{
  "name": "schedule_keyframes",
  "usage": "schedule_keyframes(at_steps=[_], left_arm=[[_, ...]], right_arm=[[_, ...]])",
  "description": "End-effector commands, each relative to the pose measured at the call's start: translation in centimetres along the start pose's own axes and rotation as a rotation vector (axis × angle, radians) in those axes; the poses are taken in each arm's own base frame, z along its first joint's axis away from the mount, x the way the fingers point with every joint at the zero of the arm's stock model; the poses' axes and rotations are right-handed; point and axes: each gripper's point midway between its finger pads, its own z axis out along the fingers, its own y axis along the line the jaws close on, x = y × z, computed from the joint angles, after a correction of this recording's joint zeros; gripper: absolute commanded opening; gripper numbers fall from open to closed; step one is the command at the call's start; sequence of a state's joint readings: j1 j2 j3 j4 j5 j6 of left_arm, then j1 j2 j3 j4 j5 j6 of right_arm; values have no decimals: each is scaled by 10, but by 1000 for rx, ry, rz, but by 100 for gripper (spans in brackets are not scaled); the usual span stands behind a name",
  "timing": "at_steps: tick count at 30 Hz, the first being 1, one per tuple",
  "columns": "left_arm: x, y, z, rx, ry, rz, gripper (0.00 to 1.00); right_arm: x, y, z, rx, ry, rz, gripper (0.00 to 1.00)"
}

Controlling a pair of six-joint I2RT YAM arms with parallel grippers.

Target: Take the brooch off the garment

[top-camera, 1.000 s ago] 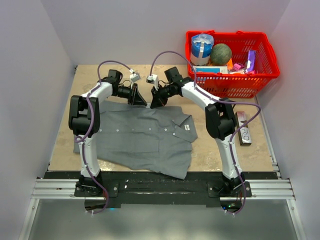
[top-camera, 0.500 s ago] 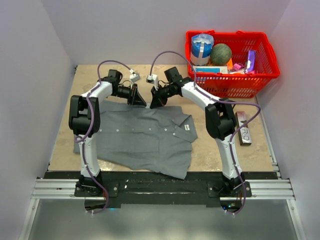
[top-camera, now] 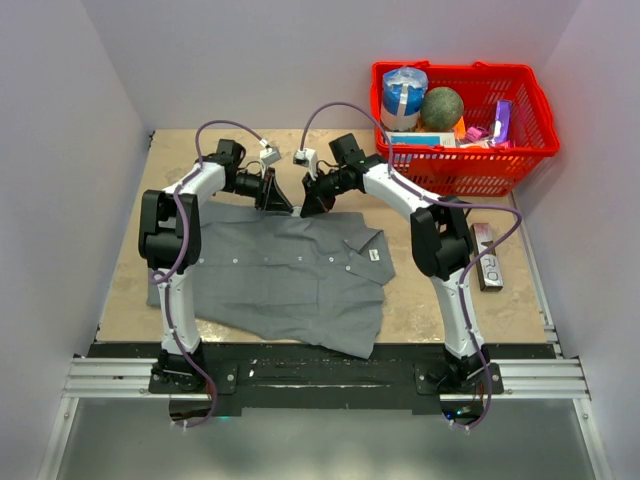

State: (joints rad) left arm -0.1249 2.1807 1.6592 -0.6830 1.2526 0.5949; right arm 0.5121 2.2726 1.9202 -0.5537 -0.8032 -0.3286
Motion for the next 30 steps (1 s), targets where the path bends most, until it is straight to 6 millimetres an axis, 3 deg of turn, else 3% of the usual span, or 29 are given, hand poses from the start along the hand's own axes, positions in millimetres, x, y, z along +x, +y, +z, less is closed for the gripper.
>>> schedule_keyframes(at_steps=[1,11,15,17,22,27,30], left_arm=[[-12,-10,5,54,-27,15,16],[-5,-11,9,69,-13,2,17],[-7,-13,10,85,-21,-5,3],[-10,-14,10,92,-27,-4,0],[-12,-16,9,92,-27,2,0],[-12,-15,9,87,-23,-4,0],[-15,-14,9,88,-29,-6,0]], right_arm=[[-23,2,-3,6,-53,-40,0],[-26,4,-3,4,-63,-34,0],[-26,3,-3,7,-63,-29,0],[-24,3,-3,12,-58,-28,0],[-25,5,-5,4,-61,-18,25],[-25,6,-4,5,-63,-12,32],[-26,4,-5,13,-64,-11,31]])
